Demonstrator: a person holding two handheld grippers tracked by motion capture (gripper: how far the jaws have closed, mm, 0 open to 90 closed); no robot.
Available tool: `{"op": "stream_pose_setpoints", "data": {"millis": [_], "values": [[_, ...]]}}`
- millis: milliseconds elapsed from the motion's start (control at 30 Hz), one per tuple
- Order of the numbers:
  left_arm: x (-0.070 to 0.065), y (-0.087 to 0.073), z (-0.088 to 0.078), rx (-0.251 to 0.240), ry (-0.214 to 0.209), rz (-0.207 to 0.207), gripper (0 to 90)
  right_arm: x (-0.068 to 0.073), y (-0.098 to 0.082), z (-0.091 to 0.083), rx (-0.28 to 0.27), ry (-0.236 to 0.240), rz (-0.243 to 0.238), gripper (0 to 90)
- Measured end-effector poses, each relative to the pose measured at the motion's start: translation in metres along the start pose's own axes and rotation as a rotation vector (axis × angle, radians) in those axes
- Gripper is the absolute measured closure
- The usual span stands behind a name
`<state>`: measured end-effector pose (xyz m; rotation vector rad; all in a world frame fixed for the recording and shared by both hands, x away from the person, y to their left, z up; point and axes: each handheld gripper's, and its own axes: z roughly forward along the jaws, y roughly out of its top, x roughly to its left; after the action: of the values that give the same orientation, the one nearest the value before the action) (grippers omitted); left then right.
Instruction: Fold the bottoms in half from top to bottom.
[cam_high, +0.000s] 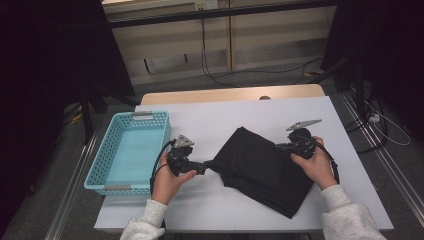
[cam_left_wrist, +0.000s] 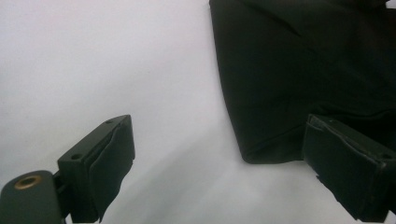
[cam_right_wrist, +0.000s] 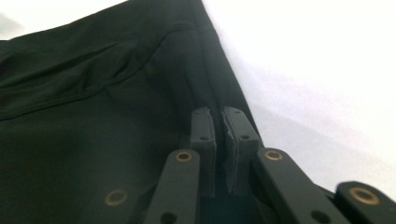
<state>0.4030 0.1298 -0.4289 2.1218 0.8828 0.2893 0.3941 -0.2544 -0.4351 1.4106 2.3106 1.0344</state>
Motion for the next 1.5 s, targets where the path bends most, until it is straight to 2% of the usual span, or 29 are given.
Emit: {"op": "stream_pose_setpoints", "data": {"millis": [267,633,733,800,1500], "values": [[-0.002,0.002,0.0,-0.003,-0.003,0.001,9.5,0.003,-0.005,-0.016,-0.015,0.014,0.003,83.8],[-0.001,0.005,0.003,-0.003,-0.006,0.009,9.5,0.003,-0.012,-0.023,-0.02,0.019,0.006,83.6],[-0.001,0.005,0.003,-0.017,-0.006,-0.006,9.5,0.002,-0.015,-0.026,-0.021,0.021,0.016,83.7],[0.0,0.006,0.002,-0.009,-0.007,0.007,9.5,0.001,-0.016,-0.026,-0.023,0.018,0.01,83.7],[-0.002,0.006,0.004,0.003,-0.018,0.006,9.4,0.004,-0.025,-0.04,-0.045,0.03,0.011,83.6]]}}
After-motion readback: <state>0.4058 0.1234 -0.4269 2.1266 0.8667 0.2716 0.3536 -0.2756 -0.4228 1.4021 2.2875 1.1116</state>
